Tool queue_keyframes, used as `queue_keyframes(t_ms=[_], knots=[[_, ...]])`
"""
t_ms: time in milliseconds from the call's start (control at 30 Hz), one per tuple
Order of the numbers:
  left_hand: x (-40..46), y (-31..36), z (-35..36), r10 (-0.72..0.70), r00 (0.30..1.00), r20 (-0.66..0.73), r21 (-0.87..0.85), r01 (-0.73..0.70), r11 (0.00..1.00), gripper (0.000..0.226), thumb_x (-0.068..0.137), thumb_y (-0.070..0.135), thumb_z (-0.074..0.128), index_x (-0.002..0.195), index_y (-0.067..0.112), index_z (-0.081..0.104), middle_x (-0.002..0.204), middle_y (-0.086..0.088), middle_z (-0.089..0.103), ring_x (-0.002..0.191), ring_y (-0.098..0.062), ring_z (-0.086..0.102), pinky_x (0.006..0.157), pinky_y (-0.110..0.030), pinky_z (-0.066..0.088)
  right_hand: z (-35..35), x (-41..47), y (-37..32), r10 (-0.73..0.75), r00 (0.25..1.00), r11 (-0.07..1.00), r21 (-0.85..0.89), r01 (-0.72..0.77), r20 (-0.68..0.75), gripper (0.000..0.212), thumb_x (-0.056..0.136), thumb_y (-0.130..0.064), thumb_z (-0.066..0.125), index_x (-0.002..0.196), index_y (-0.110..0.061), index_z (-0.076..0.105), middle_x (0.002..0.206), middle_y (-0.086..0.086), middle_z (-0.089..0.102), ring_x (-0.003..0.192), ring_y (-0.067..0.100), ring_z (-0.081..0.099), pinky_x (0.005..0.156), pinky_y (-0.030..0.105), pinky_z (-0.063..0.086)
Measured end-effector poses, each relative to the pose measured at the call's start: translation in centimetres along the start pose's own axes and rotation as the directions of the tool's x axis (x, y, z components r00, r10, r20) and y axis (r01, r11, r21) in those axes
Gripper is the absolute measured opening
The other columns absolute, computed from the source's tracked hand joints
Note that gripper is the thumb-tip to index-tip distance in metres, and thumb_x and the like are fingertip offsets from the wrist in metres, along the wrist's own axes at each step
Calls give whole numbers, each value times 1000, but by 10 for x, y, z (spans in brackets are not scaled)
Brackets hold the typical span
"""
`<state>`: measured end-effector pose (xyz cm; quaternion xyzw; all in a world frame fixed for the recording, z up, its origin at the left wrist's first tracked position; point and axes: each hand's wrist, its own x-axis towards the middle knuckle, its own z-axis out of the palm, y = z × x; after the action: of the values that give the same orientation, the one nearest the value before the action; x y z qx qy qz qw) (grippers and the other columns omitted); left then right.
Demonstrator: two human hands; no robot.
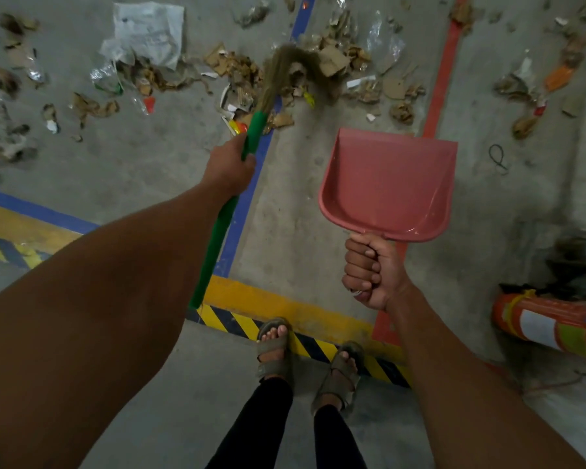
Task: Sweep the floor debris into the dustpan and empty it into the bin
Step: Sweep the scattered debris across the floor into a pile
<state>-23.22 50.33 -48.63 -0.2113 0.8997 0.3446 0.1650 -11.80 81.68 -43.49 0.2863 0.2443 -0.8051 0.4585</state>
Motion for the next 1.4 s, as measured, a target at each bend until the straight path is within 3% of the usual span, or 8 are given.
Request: queue_keyframes(t_ms=[233,433,533,633,767,933,1133,1400], knots=[[-59,-28,-3,-68,987,-145,-220,34,975,52,97,27,52,148,35,44,96,-5,69,60,-23,70,59,-45,63,17,4,-26,21,1000,999,-31,-20,23,43,100,-23,42,58,-23,35,41,-8,15,31,8,10,35,20,14],[-87,-46,40,-240,948,-210,-168,207,964,51,97,28,43,147,20,41,104,-17,69,85,-38,70,78,-50,61,25,20,-36,68,997,996,-61,-65,42,44,99,-23,41,56,-23,35,43,-8,11,31,9,8,35,20,13],[-88,-29,70,-450,884,-125,-134,434,891,44,101,17,47,142,3,44,125,-27,63,114,-46,61,93,-48,50,17,28,-42,127,989,990,-69,-121,78,44,100,-23,41,56,-23,36,41,-8,15,31,9,9,35,19,14],[-77,1,101,-588,807,50,-109,590,800,38,97,14,57,132,-3,53,130,-26,63,121,-42,60,93,-41,50,3,30,-58,179,977,982,-82,-170,112,44,100,-23,42,56,-23,37,38,-9,23,31,8,11,35,19,15],[-37,51,135,-459,868,190,-22,471,882,32,92,12,58,121,0,61,114,-21,71,106,-37,70,83,-38,59,-21,30,-98,211,967,974,-110,-197,139,42,98,-22,44,57,-22,37,39,-8,21,30,8,12,34,19,16],[23,115,147,-159,973,167,-86,175,981,30,95,18,52,122,9,60,106,-21,71,83,-35,73,71,-41,62,-46,30,-157,176,976,980,-118,-162,124,41,98,-23,42,57,-23,37,41,-9,17,30,8,13,35,19,16],[13,151,142,61,996,-69,-30,-63,998,54,99,17,53,151,13,44,129,-17,64,110,-36,63,90,-40,51,-52,27,-201,131,986,986,-115,-119,103,42,98,-24,43,56,-23,38,40,-9,17,30,8,12,36,21,15],[-40,115,138,3,981,-192,-20,-7,1000,59,104,23,47,160,13,29,152,-12,46,123,-32,56,100,-44,49,-41,23,-218,122,988,988,-105,-111,98,43,99,-24,41,56,-24,36,37,-9,22,30,8,11,36,21,13]])
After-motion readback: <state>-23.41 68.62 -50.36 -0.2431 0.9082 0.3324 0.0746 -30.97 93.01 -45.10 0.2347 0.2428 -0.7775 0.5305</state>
